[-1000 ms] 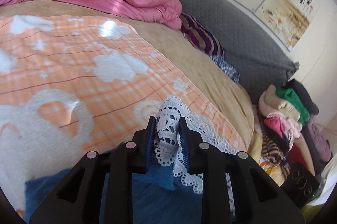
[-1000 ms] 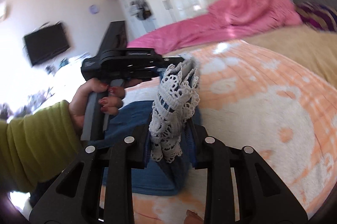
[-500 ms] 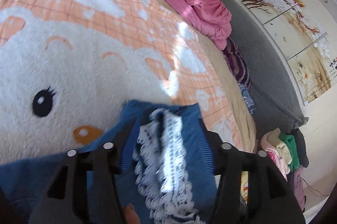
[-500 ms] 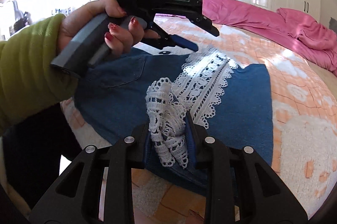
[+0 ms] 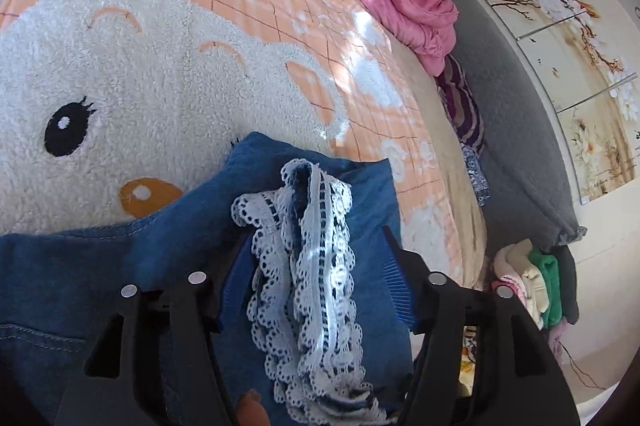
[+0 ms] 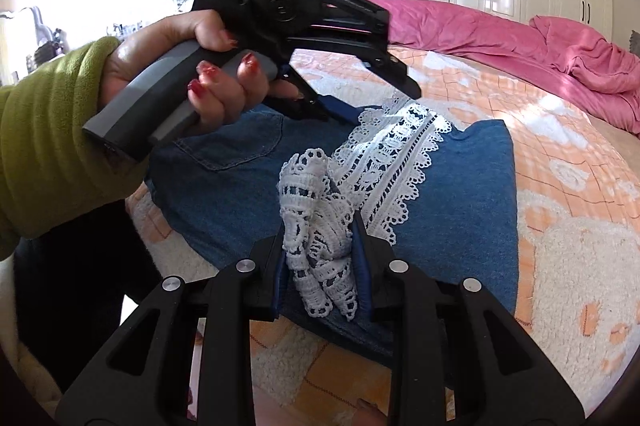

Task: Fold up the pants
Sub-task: 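Lay the lace strip flat along the pants and open both grippers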

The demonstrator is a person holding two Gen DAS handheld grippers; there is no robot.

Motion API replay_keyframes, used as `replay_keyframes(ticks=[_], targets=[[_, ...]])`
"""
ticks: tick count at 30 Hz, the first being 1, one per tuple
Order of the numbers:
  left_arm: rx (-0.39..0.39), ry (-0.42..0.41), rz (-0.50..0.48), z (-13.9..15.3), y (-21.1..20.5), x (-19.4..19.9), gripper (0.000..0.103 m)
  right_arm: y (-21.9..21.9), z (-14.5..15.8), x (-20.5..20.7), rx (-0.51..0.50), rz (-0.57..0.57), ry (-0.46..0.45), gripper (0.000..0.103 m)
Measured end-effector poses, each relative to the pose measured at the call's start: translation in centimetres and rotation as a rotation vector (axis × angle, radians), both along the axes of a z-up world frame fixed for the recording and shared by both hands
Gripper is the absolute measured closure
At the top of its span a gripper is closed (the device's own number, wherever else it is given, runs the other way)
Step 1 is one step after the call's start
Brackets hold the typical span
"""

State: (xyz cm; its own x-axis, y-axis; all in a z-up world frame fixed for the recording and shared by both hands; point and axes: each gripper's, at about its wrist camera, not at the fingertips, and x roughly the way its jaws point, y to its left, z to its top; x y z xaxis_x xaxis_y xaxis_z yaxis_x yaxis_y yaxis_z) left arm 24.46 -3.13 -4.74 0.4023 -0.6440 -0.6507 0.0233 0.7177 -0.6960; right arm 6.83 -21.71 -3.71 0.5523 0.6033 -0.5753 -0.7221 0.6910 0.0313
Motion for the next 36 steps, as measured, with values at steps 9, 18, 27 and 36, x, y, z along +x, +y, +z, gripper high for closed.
replay_keyframes(ticks=[9, 18, 27, 36], targets=[[0.066, -0.093, 0.032, 1.4, 0.0, -0.1, 0.088, 0.1, 0.5, -0.5, 0.002, 0.003, -0.058, 0.083], [0.134, -0.096, 0.113, -0.7, 2.8, -1.1, 0.084, 2.4, -1.0, -1.8, -0.122, 0.083, -0.106, 0.072], [0.154, -0.165, 0.135, 1.8, 4.3, -4.2, 0.078, -1.1, 1.3, -1.4, 0.077, 0.102, -0.023, 0.055], [0.232, -0.224, -0.007, 2.9, -0.1, -9.4, 0.076, -5.6, 1.6, 1.5, 0.101, -0.163, 0.013, 0.054]])
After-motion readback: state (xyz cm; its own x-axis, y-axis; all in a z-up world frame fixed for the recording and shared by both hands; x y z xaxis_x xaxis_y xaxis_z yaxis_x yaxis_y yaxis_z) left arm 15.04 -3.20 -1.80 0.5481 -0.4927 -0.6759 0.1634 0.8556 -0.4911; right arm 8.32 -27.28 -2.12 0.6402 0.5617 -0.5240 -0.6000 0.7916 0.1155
